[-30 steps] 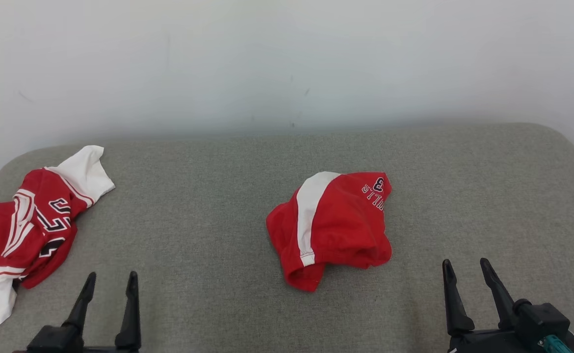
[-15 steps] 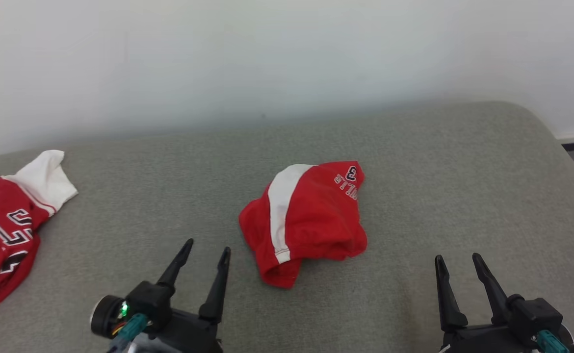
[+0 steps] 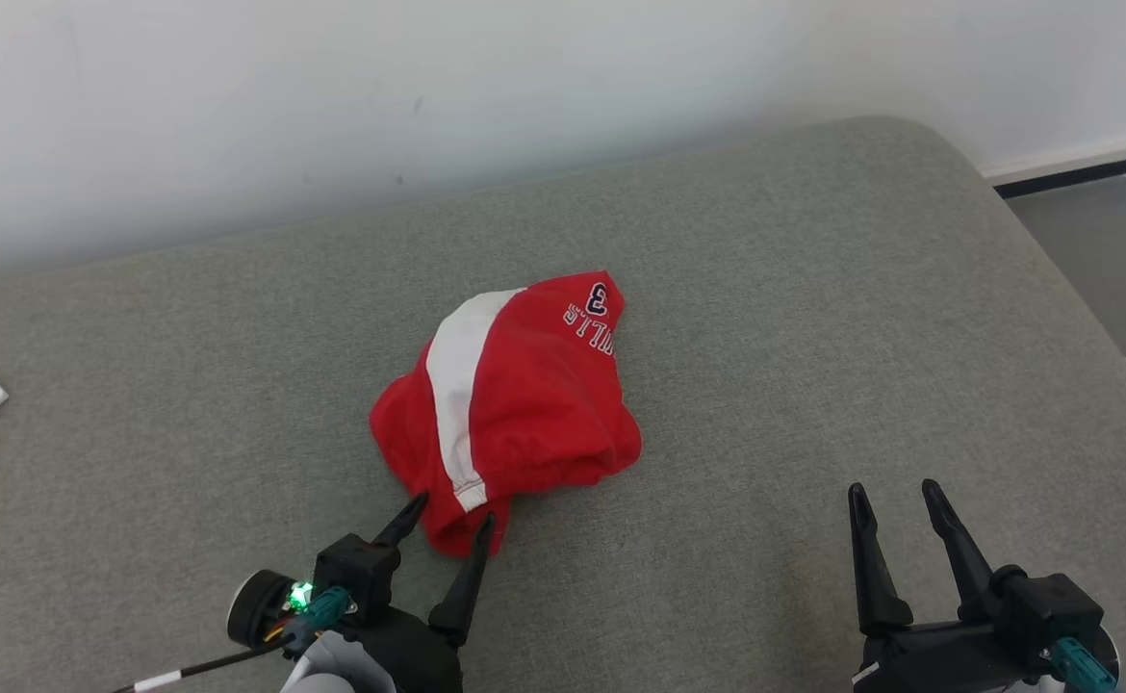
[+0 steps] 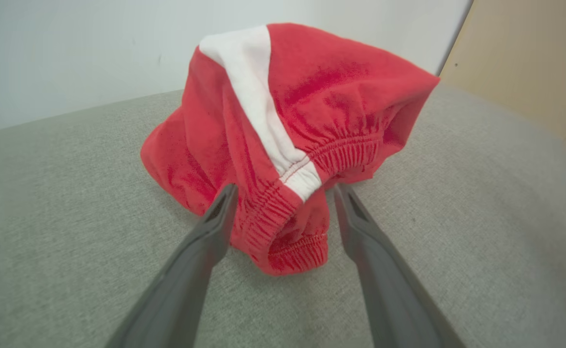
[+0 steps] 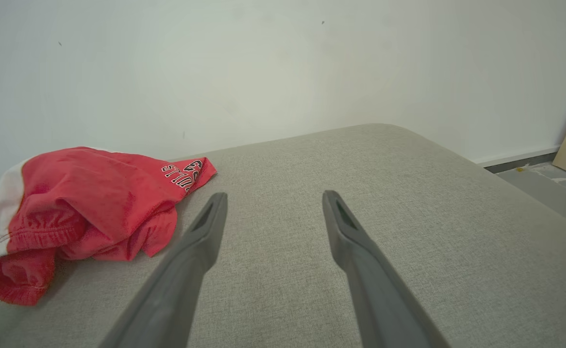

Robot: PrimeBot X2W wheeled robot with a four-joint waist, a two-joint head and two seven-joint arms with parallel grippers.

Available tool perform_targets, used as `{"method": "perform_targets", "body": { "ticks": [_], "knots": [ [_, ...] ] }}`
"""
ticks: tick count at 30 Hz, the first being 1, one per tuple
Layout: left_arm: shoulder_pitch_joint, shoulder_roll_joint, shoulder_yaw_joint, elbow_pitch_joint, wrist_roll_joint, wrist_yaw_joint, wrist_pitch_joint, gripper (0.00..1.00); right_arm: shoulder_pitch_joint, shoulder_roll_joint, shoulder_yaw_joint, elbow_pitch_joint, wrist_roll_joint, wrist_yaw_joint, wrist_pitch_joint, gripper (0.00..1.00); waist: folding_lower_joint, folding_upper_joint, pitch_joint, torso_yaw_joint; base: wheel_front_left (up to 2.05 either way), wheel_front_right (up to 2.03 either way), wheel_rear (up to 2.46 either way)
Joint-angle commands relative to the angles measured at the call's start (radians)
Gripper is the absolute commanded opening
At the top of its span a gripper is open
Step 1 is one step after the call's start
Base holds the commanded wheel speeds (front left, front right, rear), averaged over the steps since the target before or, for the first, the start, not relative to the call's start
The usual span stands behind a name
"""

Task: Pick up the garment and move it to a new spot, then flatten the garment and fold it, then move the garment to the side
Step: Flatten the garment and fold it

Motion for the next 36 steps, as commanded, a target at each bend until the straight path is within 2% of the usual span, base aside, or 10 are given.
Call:
{"method": "perform_targets", "body": {
  "ticks": [1,4,5,6,7,8,18,25,29,36],
  "knots": [
    [-0.029,0.003,-0.017,0.027,-0.016,0.001,-0.001,1.0,-0.008,-0.002,0.002,0.002,0.005,-0.002,-0.008,1.0,-0.0001,-0.0001,0.026,-0.034,0.0,0.0,0.0],
    [-0.056,0.001,-0.038,0.073,-0.039,0.001,-0.002,1.0,-0.014,-0.002,0.003,0.004,0.005,-0.002,-0.01,1.0,-0.0001,-0.0001,0.032,-0.041,0.0,0.0,0.0],
    [-0.066,0.002,-0.044,0.09,-0.041,0.001,-0.002,0.7,-0.014,-0.002,0.004,0.004,0.005,-0.002,-0.011,1.0,-0.0001,-0.0001,0.033,-0.043,0.0,0.0,0.0],
    [-0.078,0.002,-0.046,0.103,-0.046,0.002,-0.002,0.21,-0.013,-0.002,0.003,0.004,0.005,-0.002,-0.012,1.0,-0.0001,-0.0001,0.034,-0.043,0.0,0.0,0.0],
    [-0.078,0.002,-0.046,0.103,-0.046,0.002,-0.002,0.21,-0.013,-0.002,0.003,0.004,0.005,-0.002,-0.012,1.0,-0.0001,-0.0001,0.034,-0.043,0.0,0.0,0.0],
    [-0.087,0.001,-0.049,0.112,-0.05,0.001,-0.003,0.0,-0.013,-0.002,0.002,0.003,0.005,-0.002,-0.013,1.0,-0.0001,-0.0001,0.035,-0.043,0.0,0.0,0.0],
    [-0.056,0.028,0.007,-0.077,-0.038,0.001,-0.003,0.0,0.011,-0.002,-0.022,0.018,0.017,-0.002,-0.023,1.0,-0.0001,-0.0001,0.0,0.065,0.0,0.0,0.0],
    [0.077,0.107,0.055,-0.229,-0.008,0.008,-0.003,0.0,0.008,-0.002,-0.011,0.027,0.024,-0.002,-0.026,1.0,-0.0001,-0.0001,-0.025,0.163,0.0,0.0,0.0],
    [0.176,0.144,0.084,-0.24,-0.024,0.016,-0.003,0.0,0.002,-0.002,-0.002,0.035,0.025,-0.002,-0.026,1.0,-0.0001,-0.0001,-0.025,0.175,0.0,0.0,0.0],
    [0.281,0.122,0.142,-0.198,-0.06,0.024,-0.003,0.0,0.003,-0.002,-0.008,0.047,0.017,-0.002,-0.026,1.0,-0.0001,-0.0001,-0.026,0.171,0.0,0.0,0.0]
  ]
}}
